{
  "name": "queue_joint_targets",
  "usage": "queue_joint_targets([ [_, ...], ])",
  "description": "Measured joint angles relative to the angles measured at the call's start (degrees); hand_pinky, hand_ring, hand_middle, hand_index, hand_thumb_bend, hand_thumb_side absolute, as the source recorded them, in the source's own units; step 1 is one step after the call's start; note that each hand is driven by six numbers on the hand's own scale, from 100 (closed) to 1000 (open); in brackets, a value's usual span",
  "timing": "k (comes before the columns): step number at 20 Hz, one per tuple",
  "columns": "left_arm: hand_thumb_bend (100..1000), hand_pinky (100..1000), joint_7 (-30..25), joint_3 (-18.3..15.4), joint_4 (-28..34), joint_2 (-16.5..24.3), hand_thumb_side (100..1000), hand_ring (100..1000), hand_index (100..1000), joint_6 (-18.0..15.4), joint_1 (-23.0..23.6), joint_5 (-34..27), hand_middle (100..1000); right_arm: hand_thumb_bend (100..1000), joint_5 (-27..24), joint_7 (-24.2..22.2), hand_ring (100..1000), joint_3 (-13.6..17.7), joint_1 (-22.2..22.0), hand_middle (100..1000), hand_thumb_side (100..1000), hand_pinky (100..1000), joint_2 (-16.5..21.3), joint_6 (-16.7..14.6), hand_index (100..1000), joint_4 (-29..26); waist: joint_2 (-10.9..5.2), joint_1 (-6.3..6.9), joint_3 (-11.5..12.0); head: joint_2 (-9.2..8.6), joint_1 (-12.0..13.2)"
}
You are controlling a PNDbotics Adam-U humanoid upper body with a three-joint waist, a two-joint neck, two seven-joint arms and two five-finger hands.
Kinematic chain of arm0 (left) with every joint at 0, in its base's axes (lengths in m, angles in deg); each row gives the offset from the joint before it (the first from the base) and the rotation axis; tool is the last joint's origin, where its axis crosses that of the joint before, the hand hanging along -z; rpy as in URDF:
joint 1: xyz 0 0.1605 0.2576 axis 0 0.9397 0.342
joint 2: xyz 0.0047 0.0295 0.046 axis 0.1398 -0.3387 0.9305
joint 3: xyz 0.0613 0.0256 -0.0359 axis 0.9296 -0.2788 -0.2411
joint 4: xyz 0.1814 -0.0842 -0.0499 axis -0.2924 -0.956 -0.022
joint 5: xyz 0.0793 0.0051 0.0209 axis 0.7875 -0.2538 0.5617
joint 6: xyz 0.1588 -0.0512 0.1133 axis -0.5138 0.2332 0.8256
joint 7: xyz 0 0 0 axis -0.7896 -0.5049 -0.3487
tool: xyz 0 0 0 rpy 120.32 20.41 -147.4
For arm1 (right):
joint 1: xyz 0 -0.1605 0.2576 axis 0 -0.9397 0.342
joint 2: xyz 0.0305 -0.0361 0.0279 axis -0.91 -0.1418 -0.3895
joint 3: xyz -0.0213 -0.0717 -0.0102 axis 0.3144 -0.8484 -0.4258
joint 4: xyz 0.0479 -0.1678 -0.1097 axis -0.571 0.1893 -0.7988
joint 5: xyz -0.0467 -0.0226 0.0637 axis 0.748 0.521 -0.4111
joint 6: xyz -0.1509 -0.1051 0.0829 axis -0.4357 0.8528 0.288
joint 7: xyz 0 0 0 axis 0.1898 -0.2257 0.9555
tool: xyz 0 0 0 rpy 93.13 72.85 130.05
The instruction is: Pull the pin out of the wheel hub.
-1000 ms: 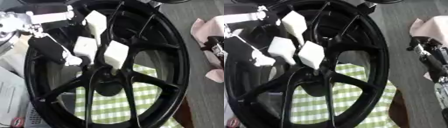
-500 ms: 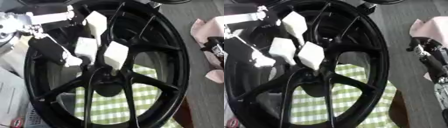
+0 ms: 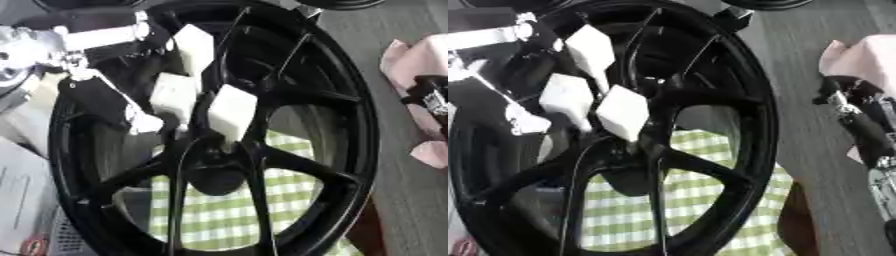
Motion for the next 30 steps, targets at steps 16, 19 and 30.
queue_joint_targets([
  [16,284,393,14.3,-18.5,2.5,6.8,100,211,297,-3.9,12.1,-13.6,163,265,0.0,0.3,631,0.3,-0.1,593,458,891,0.0,-0.2,714,0.0,0.00,0.00,0.7,0.01,-1.0],
  [19,292,393,22.4,-26.8,0.7,9.1,100,221,311,-4.0,20.4,-16.2,173,264,0.0,0.8,631,0.8,-0.4,593,457,892,0.0,-0.5,714,-0.1,0.00,-0.12,1.3,0.05,-1.2],
  [30,892,659,42.8,-45.9,-19.9,9.3,461,706,755,-9.2,39.8,-21.8,647,256,-0.3,3.6,631,3.6,-1.6,593,450,891,1.1,-1.6,714,-1.2,-0.89,-1.06,3.0,0.20,-2.4],
])
